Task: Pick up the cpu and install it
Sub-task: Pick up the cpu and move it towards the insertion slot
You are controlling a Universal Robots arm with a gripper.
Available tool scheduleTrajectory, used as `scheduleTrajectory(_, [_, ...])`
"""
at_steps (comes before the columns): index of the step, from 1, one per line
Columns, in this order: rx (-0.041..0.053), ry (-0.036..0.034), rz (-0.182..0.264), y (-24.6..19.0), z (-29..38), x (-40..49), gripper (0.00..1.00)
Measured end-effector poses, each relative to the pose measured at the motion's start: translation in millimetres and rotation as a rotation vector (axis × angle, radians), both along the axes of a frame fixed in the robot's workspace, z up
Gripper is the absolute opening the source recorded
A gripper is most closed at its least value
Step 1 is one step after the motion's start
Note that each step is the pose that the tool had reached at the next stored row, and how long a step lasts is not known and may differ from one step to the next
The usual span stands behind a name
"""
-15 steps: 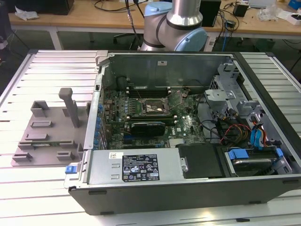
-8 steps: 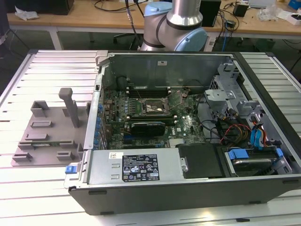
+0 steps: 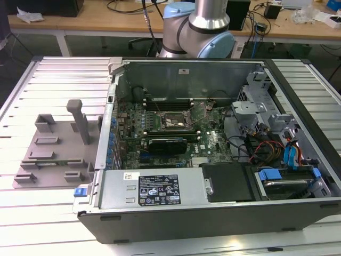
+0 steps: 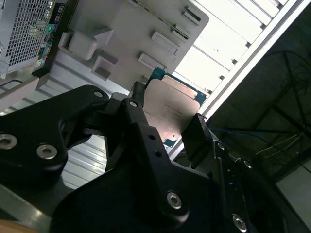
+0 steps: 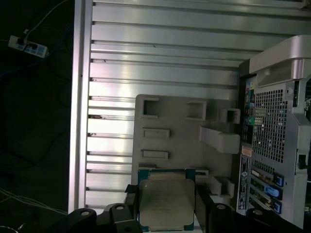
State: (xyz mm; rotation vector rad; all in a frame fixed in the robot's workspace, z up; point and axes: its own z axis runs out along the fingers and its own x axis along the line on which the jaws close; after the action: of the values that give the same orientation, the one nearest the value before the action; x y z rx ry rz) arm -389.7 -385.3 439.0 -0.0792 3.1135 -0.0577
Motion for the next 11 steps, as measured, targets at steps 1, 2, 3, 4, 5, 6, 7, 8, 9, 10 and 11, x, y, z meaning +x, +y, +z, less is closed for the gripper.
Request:
scheduleTrajectory(1, [-0.0002,0.0004,0.000,-0.1,0.1,0.9,0.55])
scheduleTrajectory(2, [-0.0001,0.0001,0.000,0.0,-0.1,2.0,0.55])
scheduleTrajectory(3, [0.0000,0.0001,0.000,0.0,-0.2,3.8,0.55])
scheduleTrajectory(4, [-0.0002,0.0001,0.000,0.0,-0.2,5.2,0.55])
scheduleTrajectory(5, [-0.0003,0.0000,0.000,0.0,-0.2,7.5,0.55])
scheduleTrajectory(6, [-0.0003,-0.0001,0.000,0.0,-0.3,9.1,0.55])
scheduleTrajectory(7, [-0.0004,0.0000,0.000,0.0,-0.3,10.3,0.55])
scheduleTrajectory(8, [-0.0005,0.0000,0.000,0.0,-0.3,11.7,0.55])
scheduleTrajectory(9, [-0.0006,0.0000,0.000,0.0,-0.4,13.4,0.55])
scheduleTrajectory(10, [-0.0007,0.0000,0.000,0.0,-0.4,15.1,0.55])
scheduleTrajectory(11, [-0.0008,0.0000,0.000,0.0,-0.5,17.2,0.55])
